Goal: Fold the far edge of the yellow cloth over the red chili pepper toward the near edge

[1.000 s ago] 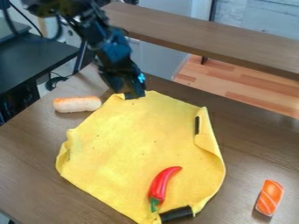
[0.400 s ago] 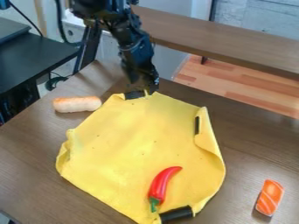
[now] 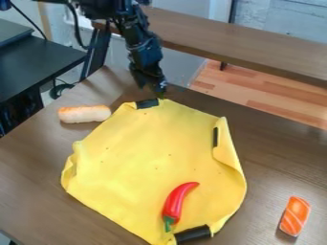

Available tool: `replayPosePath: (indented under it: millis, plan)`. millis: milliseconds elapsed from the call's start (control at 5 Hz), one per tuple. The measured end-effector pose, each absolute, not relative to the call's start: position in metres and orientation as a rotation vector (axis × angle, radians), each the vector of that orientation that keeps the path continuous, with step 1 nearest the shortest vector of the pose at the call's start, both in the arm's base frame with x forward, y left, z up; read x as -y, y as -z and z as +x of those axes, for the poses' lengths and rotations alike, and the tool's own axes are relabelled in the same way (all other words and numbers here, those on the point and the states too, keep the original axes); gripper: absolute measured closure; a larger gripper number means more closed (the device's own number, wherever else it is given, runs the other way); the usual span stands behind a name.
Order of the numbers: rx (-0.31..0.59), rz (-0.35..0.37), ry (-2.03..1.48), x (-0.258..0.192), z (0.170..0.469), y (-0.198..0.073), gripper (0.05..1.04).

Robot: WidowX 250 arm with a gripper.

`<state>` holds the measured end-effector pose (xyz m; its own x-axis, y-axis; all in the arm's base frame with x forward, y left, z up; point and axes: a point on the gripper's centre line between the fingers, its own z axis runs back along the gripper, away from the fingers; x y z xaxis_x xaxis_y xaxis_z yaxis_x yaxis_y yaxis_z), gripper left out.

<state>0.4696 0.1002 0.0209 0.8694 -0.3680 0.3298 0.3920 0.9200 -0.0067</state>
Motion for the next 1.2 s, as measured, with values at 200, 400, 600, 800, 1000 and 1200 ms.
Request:
replayPosePath:
  millis: [200,400,600,800,1000,1200]
  plan:
    - [0.311,-0.051,0.418,-0.113,0.468,-0.018,0.084]
    - [0.305,-0.002,0.443,-0.119,0.463,-0.003,0.084]
    - [0.305,0.061,0.453,-0.126,0.462,0.008,0.084]
    - [0.278,0.071,0.465,-0.119,0.463,0.026,0.083]
    - [0.274,0.077,0.456,-0.122,0.469,0.031,0.113]
    - [0.263,0.059,0.425,-0.122,0.476,0.032,0.416]
